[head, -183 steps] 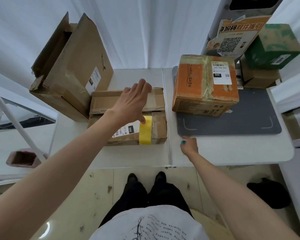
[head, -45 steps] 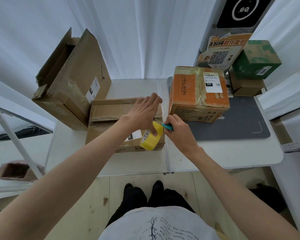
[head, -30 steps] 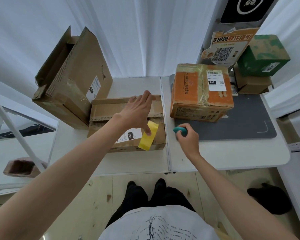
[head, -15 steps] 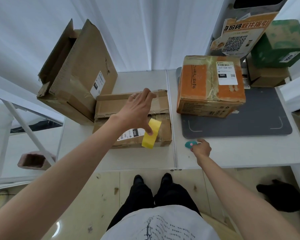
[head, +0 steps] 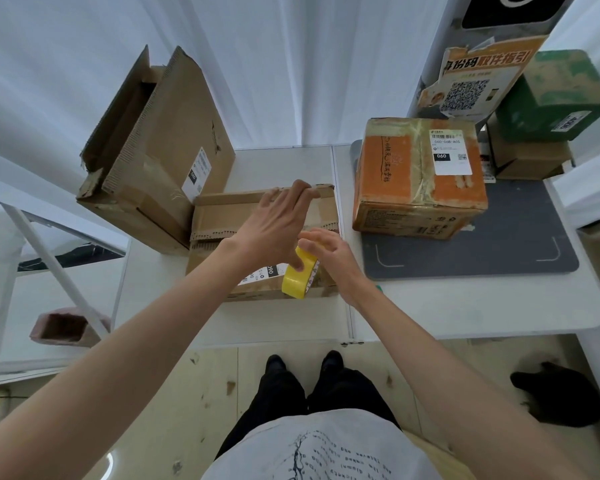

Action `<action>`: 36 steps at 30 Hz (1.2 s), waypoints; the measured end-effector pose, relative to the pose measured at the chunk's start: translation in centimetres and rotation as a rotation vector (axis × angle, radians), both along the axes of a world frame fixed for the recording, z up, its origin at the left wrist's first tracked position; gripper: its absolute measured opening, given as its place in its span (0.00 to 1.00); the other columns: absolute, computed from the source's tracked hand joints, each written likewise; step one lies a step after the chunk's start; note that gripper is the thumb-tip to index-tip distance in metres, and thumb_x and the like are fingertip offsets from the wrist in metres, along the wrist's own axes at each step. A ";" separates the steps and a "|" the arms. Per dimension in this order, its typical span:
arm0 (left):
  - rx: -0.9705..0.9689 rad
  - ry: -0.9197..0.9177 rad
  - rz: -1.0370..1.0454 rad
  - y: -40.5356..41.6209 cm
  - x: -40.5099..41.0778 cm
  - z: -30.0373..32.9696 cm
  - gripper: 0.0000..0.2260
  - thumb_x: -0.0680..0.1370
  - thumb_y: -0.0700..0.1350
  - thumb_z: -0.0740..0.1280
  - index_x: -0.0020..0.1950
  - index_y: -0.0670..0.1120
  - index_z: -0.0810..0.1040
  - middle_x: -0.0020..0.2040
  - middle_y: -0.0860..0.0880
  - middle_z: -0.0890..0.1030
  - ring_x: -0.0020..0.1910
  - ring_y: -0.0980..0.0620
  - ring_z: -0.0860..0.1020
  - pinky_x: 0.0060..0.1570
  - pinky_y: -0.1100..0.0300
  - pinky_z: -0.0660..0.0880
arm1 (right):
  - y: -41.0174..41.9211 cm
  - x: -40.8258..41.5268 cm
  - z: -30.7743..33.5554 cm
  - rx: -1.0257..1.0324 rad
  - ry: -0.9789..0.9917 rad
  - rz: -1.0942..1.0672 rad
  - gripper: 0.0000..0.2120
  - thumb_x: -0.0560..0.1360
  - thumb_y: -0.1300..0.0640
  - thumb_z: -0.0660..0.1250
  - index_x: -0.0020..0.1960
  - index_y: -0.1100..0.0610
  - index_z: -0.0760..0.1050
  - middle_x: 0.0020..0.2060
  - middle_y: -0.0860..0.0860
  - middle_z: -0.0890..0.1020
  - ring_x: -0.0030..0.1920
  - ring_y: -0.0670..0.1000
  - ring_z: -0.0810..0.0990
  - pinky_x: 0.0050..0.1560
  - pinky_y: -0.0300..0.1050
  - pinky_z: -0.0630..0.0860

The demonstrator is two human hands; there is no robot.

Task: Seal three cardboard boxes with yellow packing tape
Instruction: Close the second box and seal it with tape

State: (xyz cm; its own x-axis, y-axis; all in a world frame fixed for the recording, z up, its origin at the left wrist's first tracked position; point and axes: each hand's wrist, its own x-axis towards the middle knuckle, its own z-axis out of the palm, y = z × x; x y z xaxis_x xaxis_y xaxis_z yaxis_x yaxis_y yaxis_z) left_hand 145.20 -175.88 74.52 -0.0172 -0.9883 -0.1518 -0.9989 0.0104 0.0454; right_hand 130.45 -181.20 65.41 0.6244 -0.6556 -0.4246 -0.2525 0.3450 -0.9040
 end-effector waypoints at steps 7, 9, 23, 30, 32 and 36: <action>-0.051 0.068 0.004 0.2 0.4 0.0 0.51 0.62 0.60 0.82 0.76 0.43 0.62 0.66 0.47 0.66 0.65 0.47 0.71 0.75 0.49 0.60 | 0.7 0.5 1.3 0.159 -0.022 -0.079 0.07 0.76 0.49 0.73 0.53 0.46 0.85 0.58 0.51 0.82 0.60 0.55 0.78 0.56 0.49 0.77; -0.121 0.164 0.022 -0.1 0.4 0.2 0.34 0.72 0.54 0.77 0.72 0.44 0.67 0.63 0.47 0.69 0.63 0.48 0.74 0.74 0.50 0.60 | 0.8 0.5 1.5 0.188 -0.024 -0.079 0.09 0.75 0.47 0.74 0.54 0.45 0.85 0.58 0.52 0.82 0.61 0.56 0.78 0.61 0.55 0.77; -0.156 0.475 0.417 -3.7 1.5 -0.2 0.04 0.78 0.40 0.70 0.46 0.48 0.77 0.45 0.54 0.76 0.47 0.51 0.75 0.57 0.48 0.72 | 1.8 1.1 0.5 0.125 -0.052 -0.089 0.07 0.79 0.51 0.70 0.52 0.46 0.87 0.60 0.53 0.82 0.62 0.57 0.78 0.62 0.54 0.77; -0.222 0.654 0.598 -3.1 1.9 -1.9 0.06 0.78 0.36 0.70 0.46 0.45 0.77 0.42 0.51 0.79 0.43 0.51 0.78 0.46 0.56 0.75 | 1.6 1.3 -0.1 0.110 -0.081 -0.087 0.07 0.79 0.52 0.71 0.52 0.47 0.87 0.60 0.53 0.82 0.62 0.56 0.79 0.60 0.52 0.79; -0.244 0.694 0.636 -2.9 1.8 -2.0 0.05 0.78 0.36 0.70 0.47 0.44 0.77 0.42 0.50 0.79 0.41 0.53 0.77 0.42 0.62 0.72 | 1.7 1.4 -0.2 0.091 -0.083 -0.088 0.07 0.78 0.51 0.71 0.52 0.47 0.87 0.60 0.53 0.82 0.62 0.56 0.79 0.63 0.55 0.78; -0.279 0.760 0.711 -2.6 1.5 -2.3 0.02 0.78 0.37 0.70 0.49 0.42 0.78 0.44 0.48 0.80 0.42 0.52 0.76 0.41 0.65 0.72 | 1.9 1.4 0.0 0.085 -0.082 -0.086 0.07 0.79 0.52 0.70 0.51 0.47 0.87 0.60 0.52 0.82 0.61 0.55 0.79 0.60 0.52 0.79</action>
